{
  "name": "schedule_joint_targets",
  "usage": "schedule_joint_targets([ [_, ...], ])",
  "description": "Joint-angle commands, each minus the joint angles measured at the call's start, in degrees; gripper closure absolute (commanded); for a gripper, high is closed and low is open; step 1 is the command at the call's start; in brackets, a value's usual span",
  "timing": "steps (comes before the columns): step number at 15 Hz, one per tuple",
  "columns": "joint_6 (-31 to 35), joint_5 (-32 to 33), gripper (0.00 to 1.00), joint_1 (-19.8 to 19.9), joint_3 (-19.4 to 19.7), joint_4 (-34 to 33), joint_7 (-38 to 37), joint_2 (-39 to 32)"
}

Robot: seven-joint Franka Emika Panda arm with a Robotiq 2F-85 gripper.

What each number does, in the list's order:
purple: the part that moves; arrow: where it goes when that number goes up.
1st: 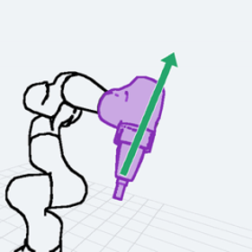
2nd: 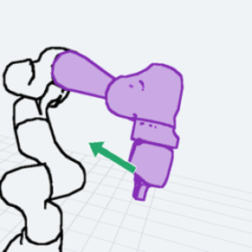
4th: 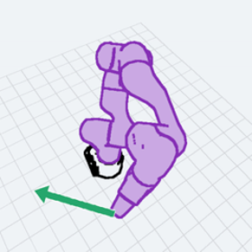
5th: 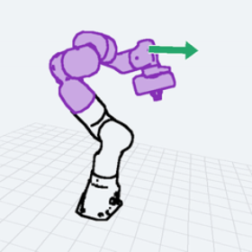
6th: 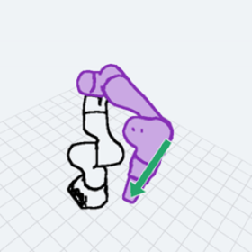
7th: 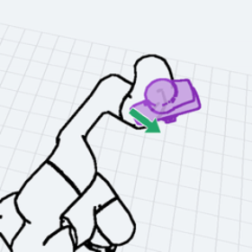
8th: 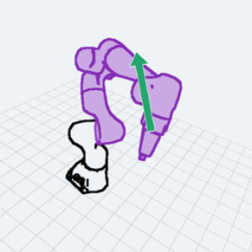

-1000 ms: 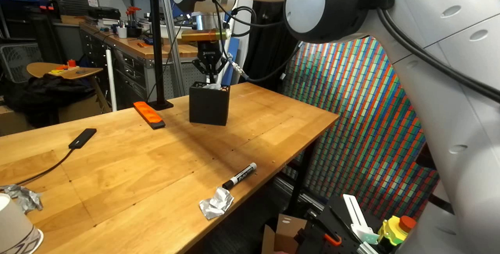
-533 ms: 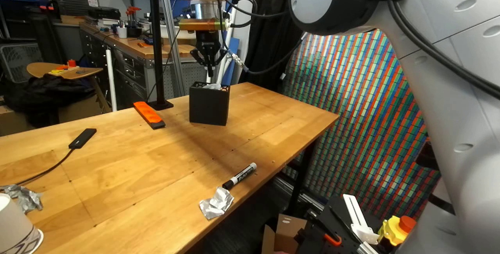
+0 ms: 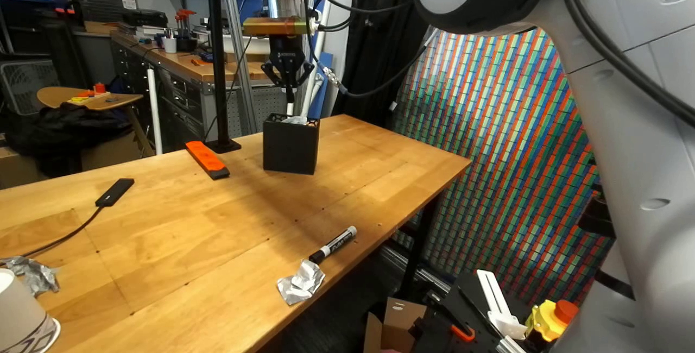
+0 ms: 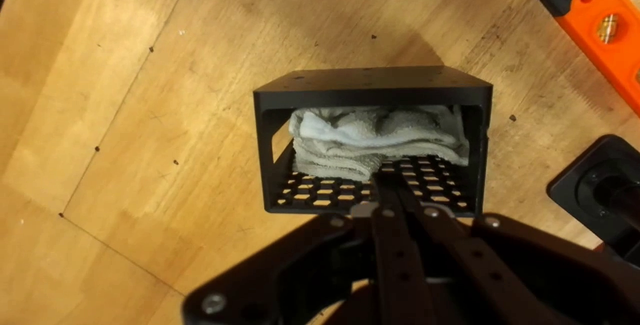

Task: Pick up the cloth from the table and put it in the box

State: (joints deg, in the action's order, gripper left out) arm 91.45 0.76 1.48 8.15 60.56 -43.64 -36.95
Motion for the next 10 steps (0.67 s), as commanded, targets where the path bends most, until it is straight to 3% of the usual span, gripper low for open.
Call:
schedule_joint_targets([
  [1,1.9,0.0,0.97,-0.7,-0.1,4.4,-0.9,2.1],
  [10,16.7,1.2,0.96,-1.2,0.6,11.1,-1.0,-4.4],
])
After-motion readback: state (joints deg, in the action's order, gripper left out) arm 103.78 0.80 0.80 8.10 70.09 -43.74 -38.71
